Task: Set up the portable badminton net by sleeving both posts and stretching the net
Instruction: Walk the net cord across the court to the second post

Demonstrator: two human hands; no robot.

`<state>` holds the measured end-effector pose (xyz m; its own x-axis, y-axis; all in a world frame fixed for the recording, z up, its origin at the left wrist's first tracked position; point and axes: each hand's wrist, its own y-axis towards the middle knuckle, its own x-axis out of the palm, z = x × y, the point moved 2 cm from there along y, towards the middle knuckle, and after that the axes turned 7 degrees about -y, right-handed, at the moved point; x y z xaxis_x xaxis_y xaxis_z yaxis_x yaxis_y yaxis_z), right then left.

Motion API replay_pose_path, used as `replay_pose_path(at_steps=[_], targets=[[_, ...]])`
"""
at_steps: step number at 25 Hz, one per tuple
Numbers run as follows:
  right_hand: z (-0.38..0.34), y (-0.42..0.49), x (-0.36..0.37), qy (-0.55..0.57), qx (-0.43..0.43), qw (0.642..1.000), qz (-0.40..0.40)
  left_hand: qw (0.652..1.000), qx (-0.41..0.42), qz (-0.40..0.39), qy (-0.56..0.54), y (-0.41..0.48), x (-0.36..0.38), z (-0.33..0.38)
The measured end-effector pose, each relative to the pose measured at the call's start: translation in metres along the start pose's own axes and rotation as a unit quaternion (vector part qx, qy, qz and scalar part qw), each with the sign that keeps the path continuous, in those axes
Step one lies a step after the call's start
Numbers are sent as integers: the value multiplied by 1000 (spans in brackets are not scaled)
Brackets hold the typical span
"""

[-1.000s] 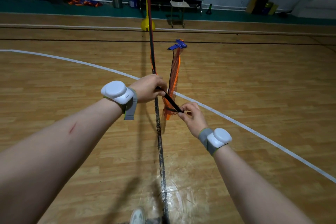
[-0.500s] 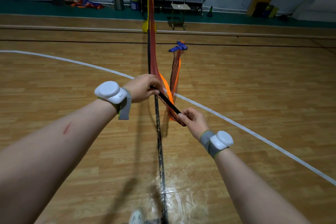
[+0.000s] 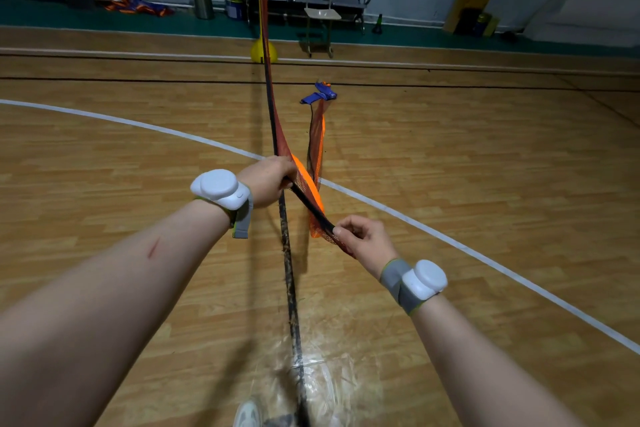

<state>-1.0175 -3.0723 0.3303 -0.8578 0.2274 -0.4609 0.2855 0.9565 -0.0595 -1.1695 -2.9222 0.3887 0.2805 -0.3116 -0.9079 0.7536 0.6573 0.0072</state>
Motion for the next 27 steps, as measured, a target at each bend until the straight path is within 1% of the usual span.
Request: replay_pose_path(at_steps=[2,4,5,9,11,16,21,24,27], targets=[[-4,-8,1,-8,-14,1000,-8,999,5,-37,8,-1,12,18],[-7,-13,0,-7,-16,1000,-2,997,28,-74,12,-8,29,37],[-7,-16,-2,-3,-13,1000,1,996,42,-75,10,-14,38,45],[-3,-32,-6,5,-5,1000,-15,995,95,26,-9,-43,55,61],[-1,-42,-2,11,-1,999,-33,993,108,38,6,-58,59,63],[-1,-52,2,14,1,999,-52,994,102,9,42,-73,61,71],[-6,-58,11,-28,-3,998,-49,994,80,-22,70,-71,52,72],[-5,-61,18,-36,-5,998,-50,996,76,-30,46,-75,45,68],[-11,-59,29,-31,-10,999,-39,998,68,-7,14,-87,32,58]])
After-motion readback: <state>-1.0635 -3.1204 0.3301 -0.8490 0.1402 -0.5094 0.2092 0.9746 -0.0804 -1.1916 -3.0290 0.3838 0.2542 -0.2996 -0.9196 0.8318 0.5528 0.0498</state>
